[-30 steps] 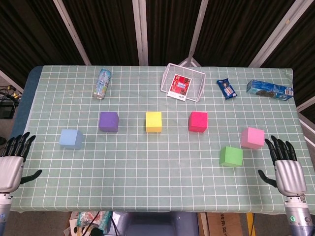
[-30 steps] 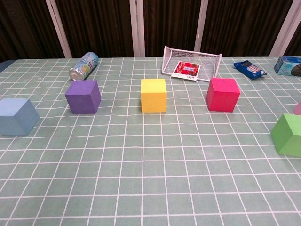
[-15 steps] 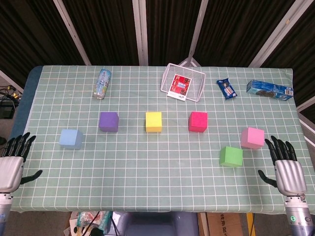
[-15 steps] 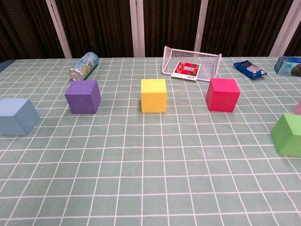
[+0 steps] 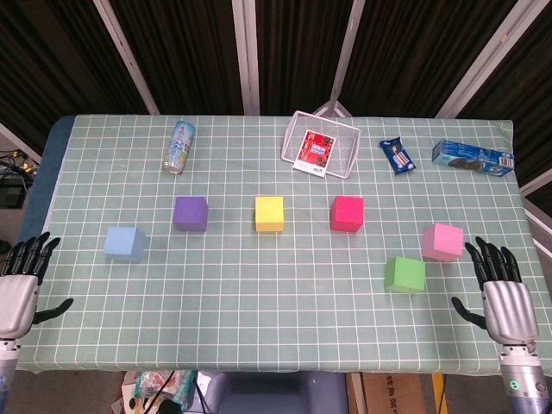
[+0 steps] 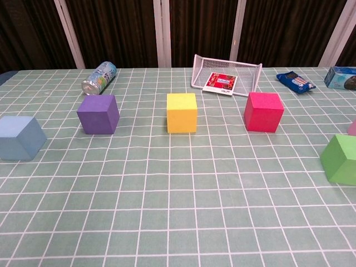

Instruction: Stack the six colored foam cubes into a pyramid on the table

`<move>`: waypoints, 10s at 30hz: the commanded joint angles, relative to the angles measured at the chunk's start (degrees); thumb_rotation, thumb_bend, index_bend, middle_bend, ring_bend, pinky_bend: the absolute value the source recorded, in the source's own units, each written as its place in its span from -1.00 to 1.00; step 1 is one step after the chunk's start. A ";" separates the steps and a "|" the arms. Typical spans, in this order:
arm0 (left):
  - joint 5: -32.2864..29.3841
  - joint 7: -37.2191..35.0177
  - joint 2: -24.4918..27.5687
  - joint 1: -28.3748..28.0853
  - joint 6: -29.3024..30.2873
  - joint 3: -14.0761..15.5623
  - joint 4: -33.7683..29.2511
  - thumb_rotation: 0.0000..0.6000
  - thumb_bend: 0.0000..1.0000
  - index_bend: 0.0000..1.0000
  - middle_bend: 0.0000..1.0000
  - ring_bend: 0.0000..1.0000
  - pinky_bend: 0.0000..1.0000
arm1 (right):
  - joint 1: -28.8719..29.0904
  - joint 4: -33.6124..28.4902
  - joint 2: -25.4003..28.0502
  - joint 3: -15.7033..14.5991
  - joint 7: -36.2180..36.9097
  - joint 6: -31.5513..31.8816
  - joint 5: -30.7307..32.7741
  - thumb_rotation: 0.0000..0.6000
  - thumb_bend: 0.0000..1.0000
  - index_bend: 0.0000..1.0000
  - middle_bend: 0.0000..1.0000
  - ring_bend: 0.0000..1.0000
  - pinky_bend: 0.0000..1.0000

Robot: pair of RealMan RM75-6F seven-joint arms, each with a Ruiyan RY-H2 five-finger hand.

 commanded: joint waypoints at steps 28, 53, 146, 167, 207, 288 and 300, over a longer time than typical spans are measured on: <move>-19.71 11.78 5.00 -14.64 -16.84 -12.99 -10.94 1.00 -1.00 -1.00 -0.83 -1.00 -0.81 | 1.01 0.89 -0.52 0.80 2.61 -2.10 1.86 1.00 -0.51 -1.00 -1.00 -1.00 -1.00; -55.83 33.68 -5.25 -43.67 -33.71 -13.85 0.88 1.00 -0.94 -1.00 -0.79 -1.00 -0.81 | 0.06 0.61 1.50 1.14 9.03 -1.82 2.98 1.00 -0.51 -1.00 -1.00 -1.00 -1.00; -78.52 43.67 -30.09 -67.77 -37.13 -11.83 26.34 1.00 -0.41 -1.00 -0.29 -0.99 -0.79 | 0.57 -1.53 3.04 1.61 13.99 -5.83 6.32 1.00 -0.51 -1.00 -1.00 -1.00 -1.00; -76.16 43.55 -33.05 -68.60 -37.47 -12.39 28.83 1.00 -0.41 -1.00 -0.28 -0.99 -0.79 | 0.38 -2.00 3.70 1.63 14.91 -6.24 6.79 1.00 -0.51 -1.00 -1.00 -1.00 -1.00; -73.94 42.15 -36.79 -67.86 -35.49 -15.28 31.35 1.00 -0.42 -1.00 -0.28 -0.99 -0.79 | 0.40 -2.44 3.70 1.66 14.77 -6.59 7.12 1.00 -0.51 -1.00 -1.00 -1.00 -1.00; -23.26 17.82 3.65 -26.62 4.62 0.87 -26.06 1.00 -0.91 -1.00 -1.00 -1.00 -0.93 | 16.80 -13.28 8.09 10.50 -9.09 -23.47 21.16 1.00 -0.51 -1.00 -1.00 -1.00 -1.00; -22.93 14.37 7.13 -24.07 2.09 -2.21 -26.55 1.00 -0.91 -1.00 -1.00 -1.00 -0.93 | 34.05 -6.19 -3.58 12.81 -22.82 -34.16 44.94 1.00 -0.51 -1.00 -1.00 -1.00 -1.00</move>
